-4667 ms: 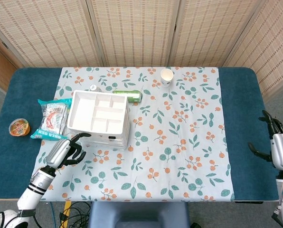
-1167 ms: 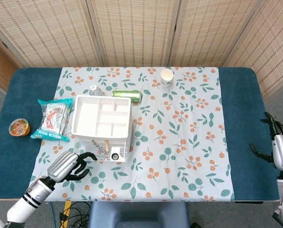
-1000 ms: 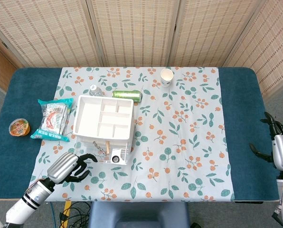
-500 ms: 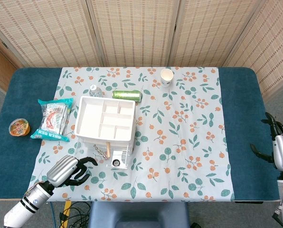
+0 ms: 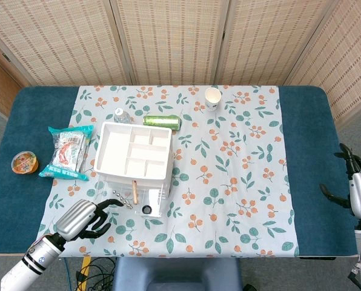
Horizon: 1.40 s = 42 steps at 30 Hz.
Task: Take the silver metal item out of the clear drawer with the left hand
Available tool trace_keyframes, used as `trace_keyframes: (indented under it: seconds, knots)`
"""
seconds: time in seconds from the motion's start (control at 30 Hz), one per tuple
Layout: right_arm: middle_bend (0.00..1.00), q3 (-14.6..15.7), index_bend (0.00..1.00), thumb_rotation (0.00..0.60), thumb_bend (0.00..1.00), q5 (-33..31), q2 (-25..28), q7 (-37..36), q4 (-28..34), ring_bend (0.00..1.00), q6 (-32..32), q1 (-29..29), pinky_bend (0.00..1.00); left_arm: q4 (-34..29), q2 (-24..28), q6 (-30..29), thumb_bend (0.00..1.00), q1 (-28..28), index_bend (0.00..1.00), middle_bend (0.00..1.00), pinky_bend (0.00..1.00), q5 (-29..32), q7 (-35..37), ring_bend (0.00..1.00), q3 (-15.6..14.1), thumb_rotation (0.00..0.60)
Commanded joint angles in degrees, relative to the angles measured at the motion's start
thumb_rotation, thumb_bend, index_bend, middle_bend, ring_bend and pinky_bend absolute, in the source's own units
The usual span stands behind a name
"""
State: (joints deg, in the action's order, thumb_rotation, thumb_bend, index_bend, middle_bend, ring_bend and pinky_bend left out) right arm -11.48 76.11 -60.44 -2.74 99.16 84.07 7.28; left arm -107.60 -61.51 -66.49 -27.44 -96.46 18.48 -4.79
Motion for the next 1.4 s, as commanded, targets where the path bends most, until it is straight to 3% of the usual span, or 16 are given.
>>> trace_keyframes:
  seconds: [0.03,0.23,0.37,0.57,0.9,1.4]
  knots:
    - [0.22,0.09,0.00,0.600,0.26,0.12,0.03,-0.21,0.04,0.21,-0.08,-0.03,0.36,-0.38,0.79,-0.20,0.42,0.19,0.25,0.86,0.98,0.14,-0.35,0.90,0.00,0.600]
    - [0.22,0.07,0.00,0.600,0.26,0.40,0.18,-0.29,0.19,0.21,0.16,-0.10,0.36,-0.97,3.70,-1.95,0.42,0.15,0.27,0.86,0.98,0.58,-0.72,0.89,1.67,0.600]
    - [0.22,0.00,0.00,0.600,0.26,0.76,0.30,-0.15,0.49,0.21,0.29,0.00,0.36,0.43,5.46,-2.46,0.42,-1.30,0.33,0.86,0.98,0.88,-0.90,0.89,4.31,0.600]
    - [0.22,0.02,0.00,0.600,0.26,0.99,0.32,0.29,0.89,0.21,0.18,0.20,0.36,4.37,6.56,0.88,0.41,-4.90,0.40,0.87,0.98,0.81,-1.94,0.89,6.74,0.600]
    - [0.22,0.12,0.00,0.600,0.26,0.98,0.66,1.05,1.60,0.21,0.37,0.09,0.36,9.34,4.73,5.61,0.38,-9.46,0.45,0.90,0.99,-3.14,-8.50,0.90,6.94,0.600]
    - [0.22,0.29,0.00,0.600,0.26,0.76,0.69,1.19,1.83,0.21,0.26,-0.03,0.36,12.01,3.08,7.50,0.34,-12.48,0.45,0.92,0.99,-6.55,-13.23,0.92,5.77,0.600]
